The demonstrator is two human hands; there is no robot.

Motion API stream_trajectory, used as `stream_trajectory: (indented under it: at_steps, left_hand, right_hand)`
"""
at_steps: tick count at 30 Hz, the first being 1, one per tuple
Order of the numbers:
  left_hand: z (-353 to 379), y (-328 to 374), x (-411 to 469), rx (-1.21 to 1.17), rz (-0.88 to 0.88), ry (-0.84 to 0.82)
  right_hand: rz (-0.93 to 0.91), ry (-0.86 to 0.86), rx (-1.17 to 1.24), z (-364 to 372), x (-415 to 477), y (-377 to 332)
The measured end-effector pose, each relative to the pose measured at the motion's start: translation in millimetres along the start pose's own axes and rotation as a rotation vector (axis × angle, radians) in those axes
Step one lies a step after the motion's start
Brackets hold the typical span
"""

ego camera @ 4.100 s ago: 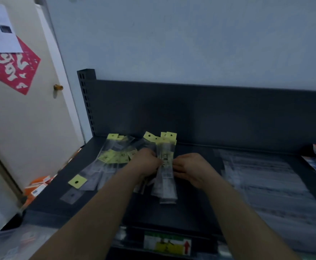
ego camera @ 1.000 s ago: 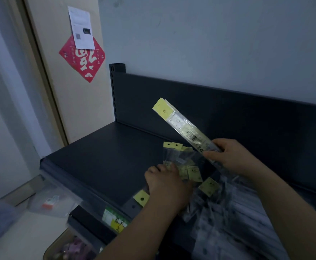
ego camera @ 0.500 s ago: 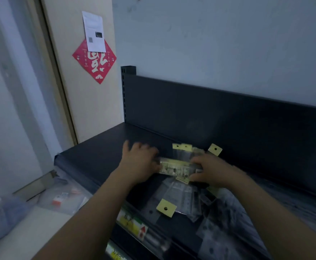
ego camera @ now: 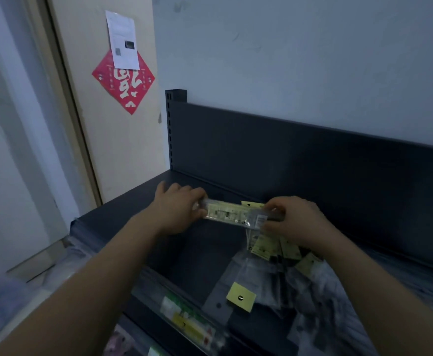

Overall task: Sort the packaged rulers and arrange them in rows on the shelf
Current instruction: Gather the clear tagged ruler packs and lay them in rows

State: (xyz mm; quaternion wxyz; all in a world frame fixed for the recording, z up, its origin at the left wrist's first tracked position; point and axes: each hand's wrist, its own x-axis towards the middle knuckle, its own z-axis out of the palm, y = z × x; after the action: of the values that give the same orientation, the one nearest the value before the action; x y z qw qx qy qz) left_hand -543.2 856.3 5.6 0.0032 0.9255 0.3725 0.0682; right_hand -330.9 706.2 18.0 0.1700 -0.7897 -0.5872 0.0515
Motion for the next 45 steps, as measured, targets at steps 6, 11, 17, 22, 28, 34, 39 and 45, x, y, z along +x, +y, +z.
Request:
stream_trajectory:
  at_steps: [6,11,17,22,28,34,39,45]
  left_hand:
    - [-3,-62,44,-0.209,0.138,-0.047]
    - [21,-97,65,-0.341,0.270,-0.067]
    - [42,-139,85,-0.406,0.367,-0.097]
    - [44,-140,104,-0.496,0.455,-0.143]
    - [42,-131,130,-0.241,0.396,-0.166]
    - [57,-126,119,0.169,0.499,0.003]
    - [64,-132,102,0.024,0.463,-0.246]
    - [57,-134,67,0.034,0.474,-0.327]
  right_hand:
    - [0.168,0.088,0.270,18,35,-18]
    - [0.216,0.140,0.342,52,54,-42]
    - [0.379,0.163,0.294,79,53,-52]
    - [0.405,0.261,0.287,88,66,-76]
    - [0.555,0.095,0.029,94,89,-74]
    - [0.491,0.010,-0.275,114,93,-88]
    - [0.421,-0.133,-0.273,116,82,-96]
    - [0.413,-0.262,-0.300,108,58,-111]
